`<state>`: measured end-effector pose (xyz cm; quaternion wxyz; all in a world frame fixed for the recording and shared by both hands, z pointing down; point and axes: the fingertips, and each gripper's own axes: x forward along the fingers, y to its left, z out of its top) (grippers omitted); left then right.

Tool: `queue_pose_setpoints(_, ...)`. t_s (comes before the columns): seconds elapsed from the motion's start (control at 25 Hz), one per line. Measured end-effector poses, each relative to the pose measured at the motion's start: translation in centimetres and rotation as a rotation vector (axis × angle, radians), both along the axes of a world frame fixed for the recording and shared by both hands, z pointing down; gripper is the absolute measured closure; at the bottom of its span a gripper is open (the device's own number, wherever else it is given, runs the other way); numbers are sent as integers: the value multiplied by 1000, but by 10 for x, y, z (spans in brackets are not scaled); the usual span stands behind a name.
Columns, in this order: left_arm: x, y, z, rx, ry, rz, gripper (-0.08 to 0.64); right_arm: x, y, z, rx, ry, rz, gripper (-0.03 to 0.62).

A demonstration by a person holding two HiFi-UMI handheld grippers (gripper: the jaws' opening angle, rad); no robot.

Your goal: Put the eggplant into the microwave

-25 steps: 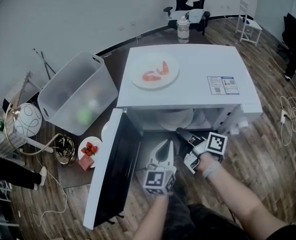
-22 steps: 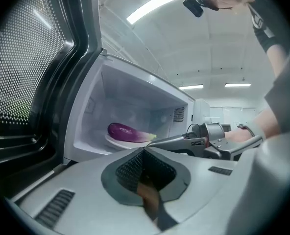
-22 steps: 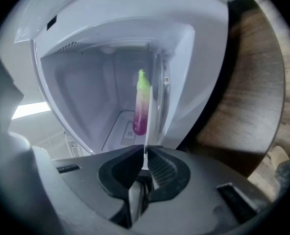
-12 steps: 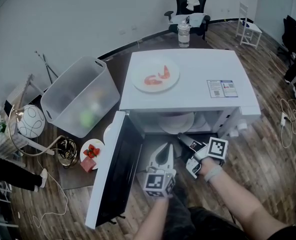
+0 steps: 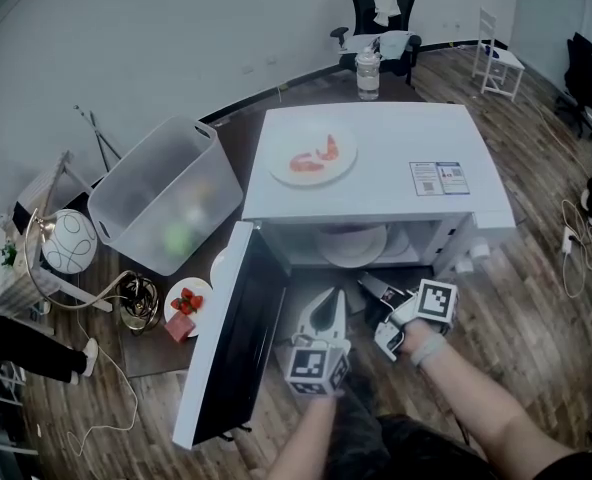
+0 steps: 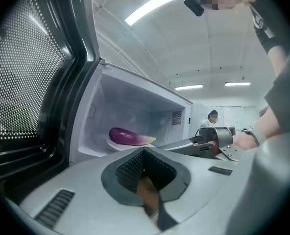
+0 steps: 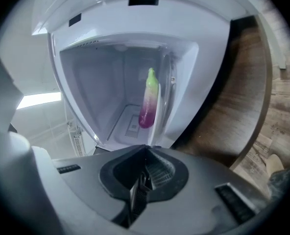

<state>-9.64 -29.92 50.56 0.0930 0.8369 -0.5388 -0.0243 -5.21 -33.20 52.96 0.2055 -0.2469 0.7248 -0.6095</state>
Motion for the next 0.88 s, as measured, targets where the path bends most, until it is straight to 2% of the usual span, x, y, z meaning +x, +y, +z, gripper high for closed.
queue_pose_setpoints(0.28, 0, 10, -7, 7, -8, -7, 558, -4, 21, -27, 108, 12, -85, 592)
queue_pose_setpoints(0.56, 1, 22, -18, 1, 5, -8, 558, 2, 36, -36, 184, 66, -130, 592)
queue_pose_setpoints(0.72, 5, 32, -25, 6, 5, 4, 558, 12, 48, -28, 233, 226, -168, 594)
queue_pose_setpoints(0.88, 10, 43, -31, 10, -11, 18, 558, 22, 56, -37, 336, 366, -164, 592)
